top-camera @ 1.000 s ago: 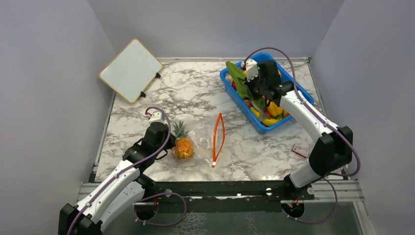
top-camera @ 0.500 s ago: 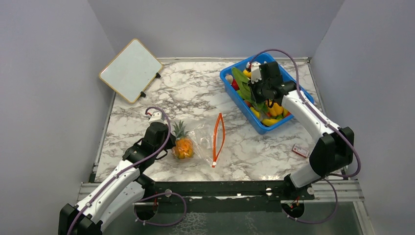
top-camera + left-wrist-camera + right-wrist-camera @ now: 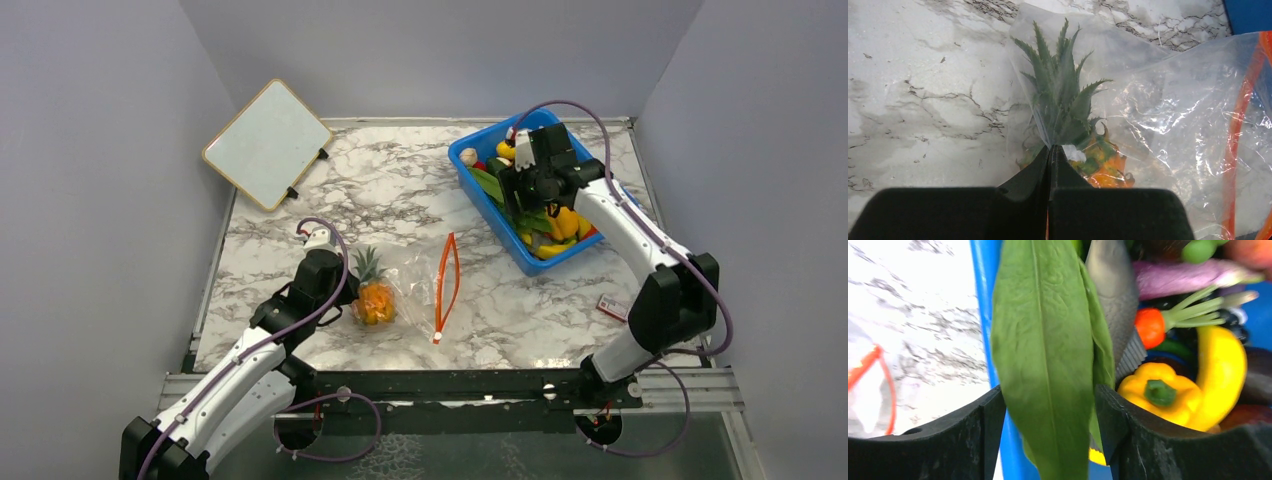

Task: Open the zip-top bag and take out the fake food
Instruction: Place the fake vegetable in the bin.

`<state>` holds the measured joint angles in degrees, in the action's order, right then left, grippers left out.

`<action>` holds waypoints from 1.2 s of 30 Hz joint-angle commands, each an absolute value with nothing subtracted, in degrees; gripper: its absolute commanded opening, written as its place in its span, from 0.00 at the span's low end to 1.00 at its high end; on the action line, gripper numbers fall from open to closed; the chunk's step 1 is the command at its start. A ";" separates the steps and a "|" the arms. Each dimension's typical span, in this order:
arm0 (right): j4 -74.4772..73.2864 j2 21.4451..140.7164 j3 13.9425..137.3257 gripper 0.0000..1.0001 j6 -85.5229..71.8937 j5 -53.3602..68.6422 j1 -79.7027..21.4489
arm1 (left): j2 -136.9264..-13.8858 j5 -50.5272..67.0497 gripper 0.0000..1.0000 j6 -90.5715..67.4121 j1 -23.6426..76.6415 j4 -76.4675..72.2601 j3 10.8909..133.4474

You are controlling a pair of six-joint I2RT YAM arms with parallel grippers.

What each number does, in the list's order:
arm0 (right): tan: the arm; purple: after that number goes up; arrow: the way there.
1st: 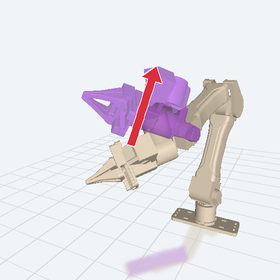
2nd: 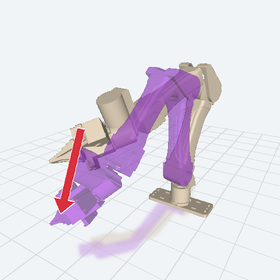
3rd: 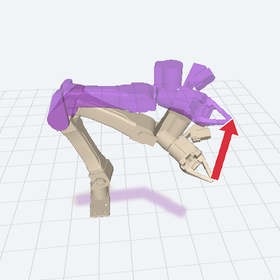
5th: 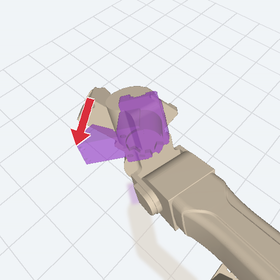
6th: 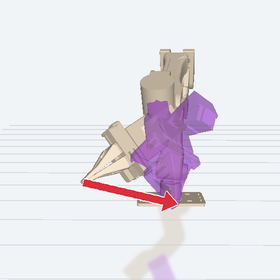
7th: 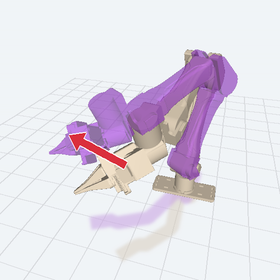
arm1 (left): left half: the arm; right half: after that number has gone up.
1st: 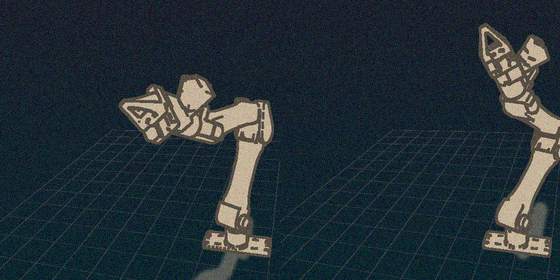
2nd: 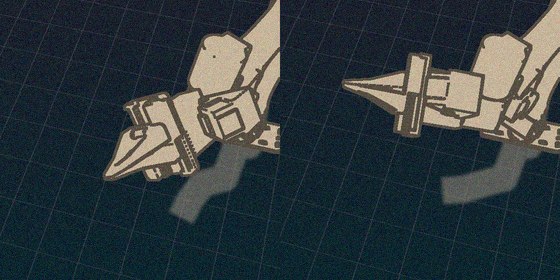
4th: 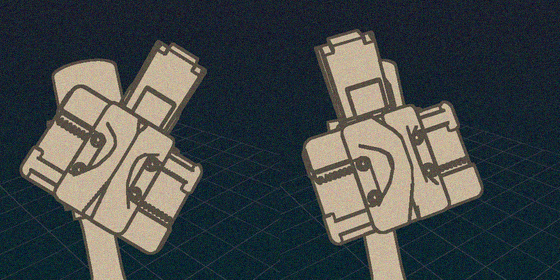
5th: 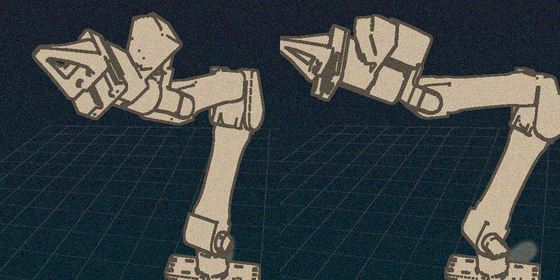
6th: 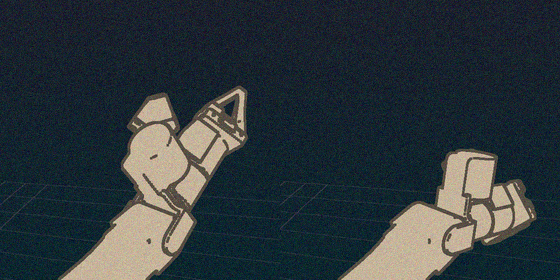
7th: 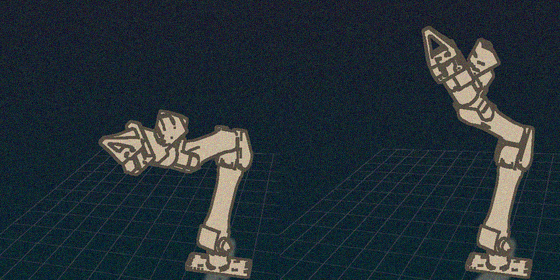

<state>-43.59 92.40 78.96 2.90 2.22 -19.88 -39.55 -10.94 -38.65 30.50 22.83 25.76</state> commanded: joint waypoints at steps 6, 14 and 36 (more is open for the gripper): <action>-39.85 84.22 82.12 0.68 -0.96 3.72 -20.00 | -39.89 -9.90 0.00 -38.42 30.41 22.40 25.66; -34.65 89.60 77.87 0.21 -4.62 4.54 -20.04 | -40.08 -9.33 0.00 -38.41 30.41 22.13 26.05; -23.44 72.93 63.15 0.36 -13.43 27.04 -20.02 | -40.23 -8.38 0.00 -39.71 30.41 20.35 25.41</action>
<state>-30.96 76.73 69.60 -6.85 10.31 -19.81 -40.21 -10.22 -39.11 30.48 22.15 25.76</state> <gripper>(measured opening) 0.356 0.010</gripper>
